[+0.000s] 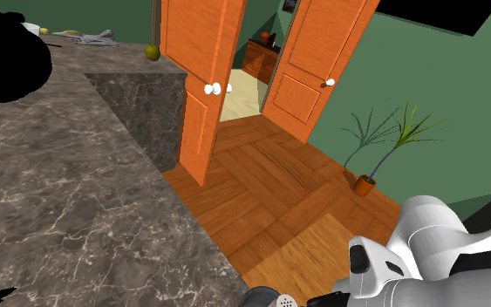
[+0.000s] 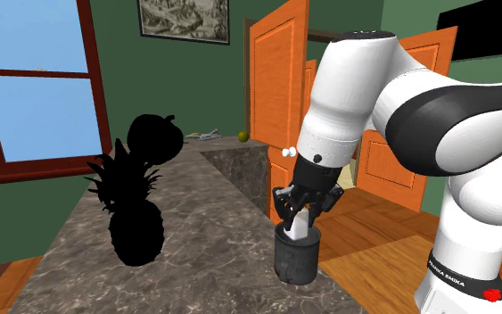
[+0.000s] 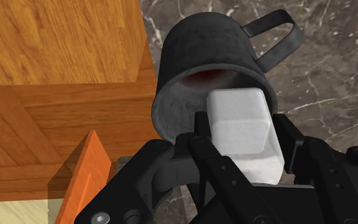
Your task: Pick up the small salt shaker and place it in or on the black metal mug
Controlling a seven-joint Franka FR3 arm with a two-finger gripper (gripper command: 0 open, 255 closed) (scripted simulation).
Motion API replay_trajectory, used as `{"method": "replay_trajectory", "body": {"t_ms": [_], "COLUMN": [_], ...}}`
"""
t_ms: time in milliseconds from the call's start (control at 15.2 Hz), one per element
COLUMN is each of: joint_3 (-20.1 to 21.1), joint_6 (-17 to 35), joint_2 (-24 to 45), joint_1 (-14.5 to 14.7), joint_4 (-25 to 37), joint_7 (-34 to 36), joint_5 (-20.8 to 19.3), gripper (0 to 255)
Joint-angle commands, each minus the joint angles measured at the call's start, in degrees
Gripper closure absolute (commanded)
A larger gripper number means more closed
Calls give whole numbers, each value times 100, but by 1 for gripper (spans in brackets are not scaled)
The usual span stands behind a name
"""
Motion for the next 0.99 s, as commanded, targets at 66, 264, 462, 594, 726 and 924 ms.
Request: {"method": "replay_trajectory", "body": {"t_ms": [66,264,462,594,726,924], "joint_3": [0,0,-190,-339,-340,-339], "joint_6": [1,1,-460,-854,-854,-854], "joint_2": [0,0,-203,-344,-345,-344], "joint_1": [0,0,117,191,192,192], "joint_4": [0,0,244,486,486,486], "joint_7": [0,0,-12,-14,-14,-14], "joint_5": [0,0,-38,-84,-85,-85], "gripper": [0,0,0,0,0,0]}}
